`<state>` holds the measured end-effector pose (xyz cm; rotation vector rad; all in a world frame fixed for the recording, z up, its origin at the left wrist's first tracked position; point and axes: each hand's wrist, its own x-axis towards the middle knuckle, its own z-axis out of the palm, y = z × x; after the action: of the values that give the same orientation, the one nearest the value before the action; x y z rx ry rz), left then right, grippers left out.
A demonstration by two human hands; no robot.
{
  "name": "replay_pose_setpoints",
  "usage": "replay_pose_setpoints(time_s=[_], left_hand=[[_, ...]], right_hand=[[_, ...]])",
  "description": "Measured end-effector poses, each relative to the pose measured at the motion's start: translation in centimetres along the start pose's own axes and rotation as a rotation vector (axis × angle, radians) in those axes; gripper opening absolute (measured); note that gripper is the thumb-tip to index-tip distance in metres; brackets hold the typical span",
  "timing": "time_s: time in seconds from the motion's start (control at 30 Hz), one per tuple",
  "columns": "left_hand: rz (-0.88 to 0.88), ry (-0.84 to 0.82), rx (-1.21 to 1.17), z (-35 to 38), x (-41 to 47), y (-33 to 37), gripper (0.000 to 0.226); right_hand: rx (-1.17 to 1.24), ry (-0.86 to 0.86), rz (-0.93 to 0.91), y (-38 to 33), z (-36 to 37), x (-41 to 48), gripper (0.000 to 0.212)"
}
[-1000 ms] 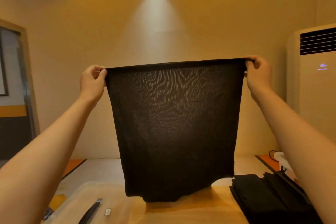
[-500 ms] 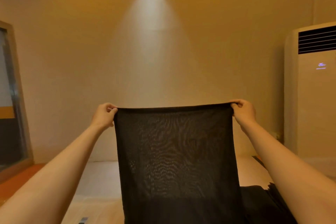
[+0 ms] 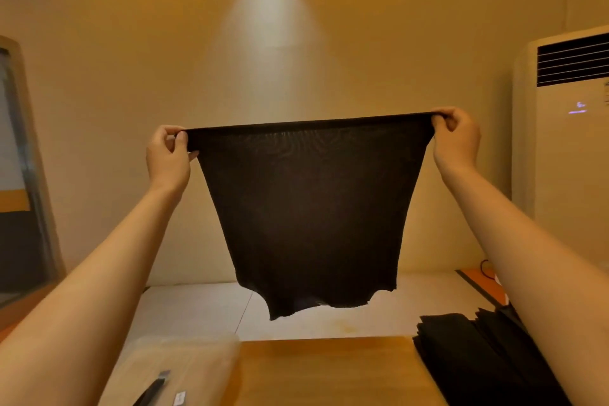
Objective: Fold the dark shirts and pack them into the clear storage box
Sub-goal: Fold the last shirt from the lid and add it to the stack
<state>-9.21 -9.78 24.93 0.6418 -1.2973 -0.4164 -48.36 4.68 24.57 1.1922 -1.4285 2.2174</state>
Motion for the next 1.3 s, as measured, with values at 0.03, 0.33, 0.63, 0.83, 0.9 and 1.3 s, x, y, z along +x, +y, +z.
replay_pose_setpoints(time_s=[0.03,0.33,0.63,0.83,0.9,1.3], left_hand=[[-0.004,-0.004,0.005,-0.5,-0.5,0.2,0.009],[-0.175,-0.172,0.350,-5.5,-7.5,-2.9,0.013],[-0.478,-0.331,0.346,-11.6,-26.1,-8.4,0.014],[-0.620,-0.530,0.210,-12.0,-36.7,-5.9,0.026],[-0.649,-0.515,0.186,-12.0,-39.9,-4.4,0.036],[-0.630,-0.464,0.345,-13.1,-49.6,-0.7,0.038]], right_hand=[[0.020,-0.009,0.011,-0.4,-0.3,-0.5,0.019],[0.047,-0.411,0.263,-2.2,-5.6,-10.2,0.013],[-0.046,-0.632,0.565,-0.2,-14.0,-30.4,0.015],[0.002,-0.697,0.805,-0.2,-13.4,-40.0,0.014],[-0.007,-0.709,0.854,-0.4,-12.9,-42.1,0.012],[0.005,-0.900,0.849,-3.7,-9.8,-49.4,0.018]])
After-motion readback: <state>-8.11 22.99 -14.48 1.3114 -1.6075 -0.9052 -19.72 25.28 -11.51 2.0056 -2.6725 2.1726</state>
